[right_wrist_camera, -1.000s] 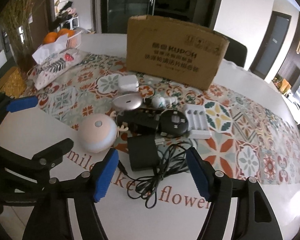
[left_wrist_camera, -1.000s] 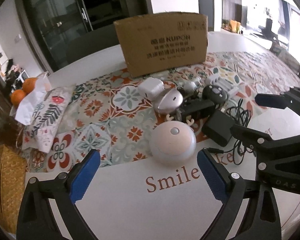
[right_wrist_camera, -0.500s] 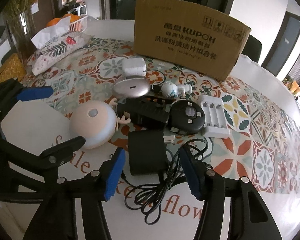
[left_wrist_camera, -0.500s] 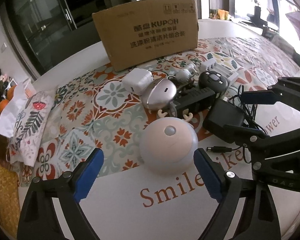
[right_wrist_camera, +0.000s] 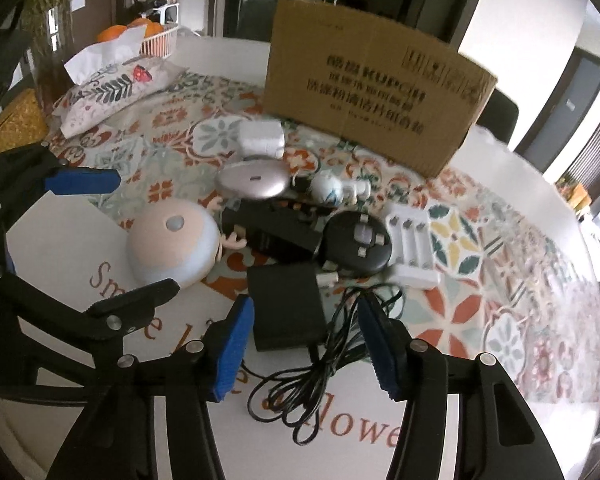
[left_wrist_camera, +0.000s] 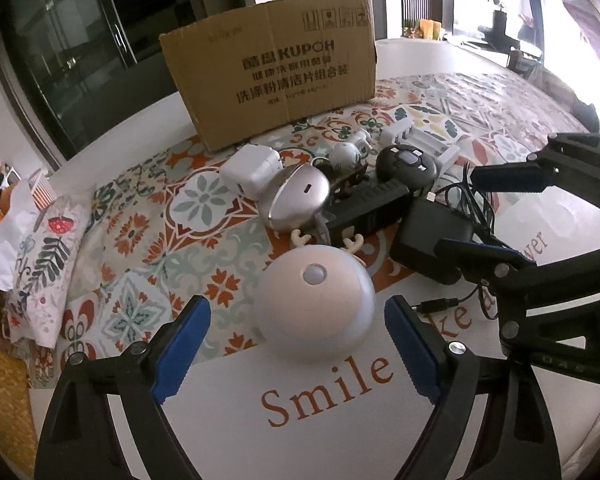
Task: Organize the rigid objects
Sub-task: 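Reach the left tool to the pink humidifier while the right tool reaches the black adapter, then grasp the pink humidifier with the left tool while the right tool grasps the black adapter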
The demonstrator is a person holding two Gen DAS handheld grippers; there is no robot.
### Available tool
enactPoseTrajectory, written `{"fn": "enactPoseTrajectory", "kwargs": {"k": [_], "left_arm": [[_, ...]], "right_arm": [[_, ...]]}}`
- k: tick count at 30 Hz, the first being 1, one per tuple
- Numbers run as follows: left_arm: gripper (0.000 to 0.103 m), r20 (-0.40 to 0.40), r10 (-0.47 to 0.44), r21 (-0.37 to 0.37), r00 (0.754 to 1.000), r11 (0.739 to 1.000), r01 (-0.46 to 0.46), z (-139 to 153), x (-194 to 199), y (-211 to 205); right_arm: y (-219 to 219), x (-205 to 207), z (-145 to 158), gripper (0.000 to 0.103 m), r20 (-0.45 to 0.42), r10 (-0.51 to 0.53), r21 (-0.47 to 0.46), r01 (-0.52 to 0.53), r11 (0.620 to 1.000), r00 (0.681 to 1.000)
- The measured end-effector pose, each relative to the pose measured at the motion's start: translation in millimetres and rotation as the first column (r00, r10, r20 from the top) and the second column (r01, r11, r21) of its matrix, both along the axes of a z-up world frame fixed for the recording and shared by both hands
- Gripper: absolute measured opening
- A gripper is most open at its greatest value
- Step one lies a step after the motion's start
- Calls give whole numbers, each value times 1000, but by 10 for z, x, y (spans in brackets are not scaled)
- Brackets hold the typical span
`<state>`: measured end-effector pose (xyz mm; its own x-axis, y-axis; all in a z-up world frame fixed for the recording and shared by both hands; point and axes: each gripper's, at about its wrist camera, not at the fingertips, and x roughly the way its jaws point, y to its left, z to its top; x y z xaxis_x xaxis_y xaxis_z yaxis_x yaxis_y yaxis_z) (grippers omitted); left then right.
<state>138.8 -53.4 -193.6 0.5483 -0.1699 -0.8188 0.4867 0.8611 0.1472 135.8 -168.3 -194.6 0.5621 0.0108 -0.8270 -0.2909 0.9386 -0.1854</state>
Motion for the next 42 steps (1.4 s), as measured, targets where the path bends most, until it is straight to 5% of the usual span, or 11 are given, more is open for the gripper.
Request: {"fn": "enactPoseTrajectory", "kwargs": {"k": [17, 42], "left_arm": [[82, -5, -56, 38, 998, 998, 56, -135, 7, -103], [74, -80, -53, -46, 995, 998, 49, -231, 165, -111]], "right_arm": [[48, 84, -181, 50, -90, 94, -4, -94, 996, 992], [5, 225, -259, 43, -109, 44, 9, -44, 999, 993]]}}
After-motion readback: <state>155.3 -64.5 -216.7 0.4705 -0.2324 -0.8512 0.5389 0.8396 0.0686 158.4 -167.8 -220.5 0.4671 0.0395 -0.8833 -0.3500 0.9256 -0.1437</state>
